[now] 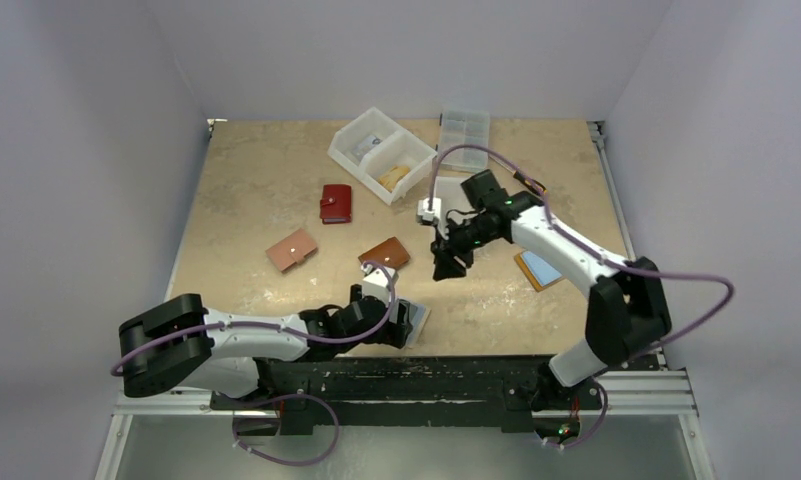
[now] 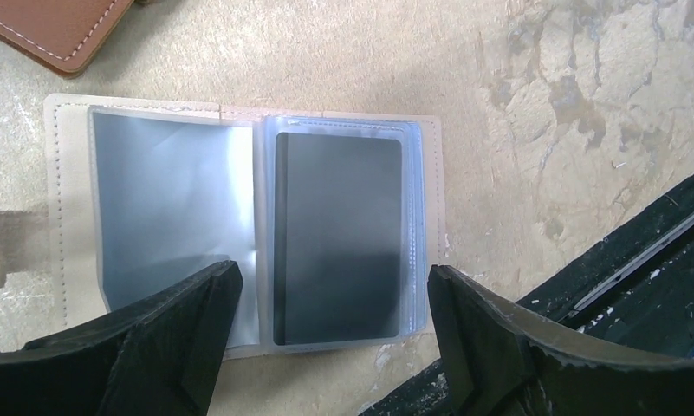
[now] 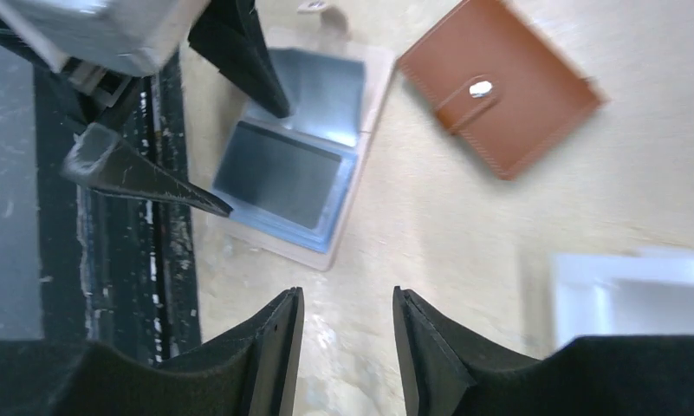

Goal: Take the credit cards out of the card holder
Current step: Remove the credit card from the card holder.

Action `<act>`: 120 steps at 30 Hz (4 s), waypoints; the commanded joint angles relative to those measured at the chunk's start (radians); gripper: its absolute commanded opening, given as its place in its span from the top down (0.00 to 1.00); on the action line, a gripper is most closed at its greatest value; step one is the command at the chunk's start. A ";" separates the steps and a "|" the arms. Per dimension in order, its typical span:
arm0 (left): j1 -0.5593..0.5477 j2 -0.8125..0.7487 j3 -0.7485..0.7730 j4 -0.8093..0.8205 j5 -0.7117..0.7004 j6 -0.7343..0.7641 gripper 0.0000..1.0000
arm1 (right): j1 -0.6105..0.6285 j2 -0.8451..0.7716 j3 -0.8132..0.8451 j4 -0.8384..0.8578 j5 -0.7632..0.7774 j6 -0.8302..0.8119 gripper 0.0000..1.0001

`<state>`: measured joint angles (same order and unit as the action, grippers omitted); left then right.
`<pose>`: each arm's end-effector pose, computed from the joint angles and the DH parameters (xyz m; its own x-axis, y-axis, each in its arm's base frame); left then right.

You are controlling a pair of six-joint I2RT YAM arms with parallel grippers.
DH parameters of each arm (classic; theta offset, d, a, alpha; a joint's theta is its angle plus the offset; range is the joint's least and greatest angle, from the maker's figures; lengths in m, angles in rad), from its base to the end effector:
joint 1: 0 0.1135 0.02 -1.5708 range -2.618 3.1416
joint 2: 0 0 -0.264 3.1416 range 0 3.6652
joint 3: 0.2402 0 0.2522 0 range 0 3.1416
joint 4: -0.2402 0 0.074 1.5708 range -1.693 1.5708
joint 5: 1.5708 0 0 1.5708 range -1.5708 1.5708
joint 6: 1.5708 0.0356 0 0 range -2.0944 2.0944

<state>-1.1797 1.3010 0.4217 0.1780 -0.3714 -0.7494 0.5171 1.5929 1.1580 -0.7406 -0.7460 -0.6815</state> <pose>0.1011 -0.2114 0.1484 -0.6949 0.0201 -0.7188 0.3858 0.8540 -0.3490 0.2591 0.1752 0.2362 -0.2512 -0.6751 -0.6936 -0.9638 0.1081 0.2439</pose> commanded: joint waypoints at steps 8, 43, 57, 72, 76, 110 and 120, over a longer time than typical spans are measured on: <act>-0.005 0.066 0.116 -0.140 -0.001 0.037 0.19 | -0.053 -0.297 -0.057 -0.029 0.029 -0.116 0.44; -0.022 0.117 0.112 -0.148 0.007 -0.155 0.96 | -0.132 -0.367 -0.254 0.047 -0.170 -0.174 0.26; 0.054 -0.046 -0.190 0.263 0.171 -0.457 1.00 | 0.230 -0.430 -0.452 0.294 0.072 -0.371 0.19; 0.077 0.060 -0.298 0.579 0.238 -0.590 1.00 | 0.510 -0.281 -0.477 0.368 0.281 -0.379 0.23; 0.081 0.053 -0.316 0.592 0.222 -0.617 1.00 | 0.562 -0.248 -0.477 0.380 0.344 -0.371 0.24; 0.089 0.106 -0.312 0.625 0.229 -0.627 1.00 | 0.637 -0.232 -0.430 0.448 0.512 -0.231 0.45; 0.089 0.103 -0.292 0.576 0.229 -0.598 1.00 | 0.627 -0.253 -0.417 0.437 0.513 -0.221 0.47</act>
<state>-1.0931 1.4048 0.1055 0.7799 -0.1417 -1.3769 1.1507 1.3647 0.6918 -0.3256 -0.2272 -0.9154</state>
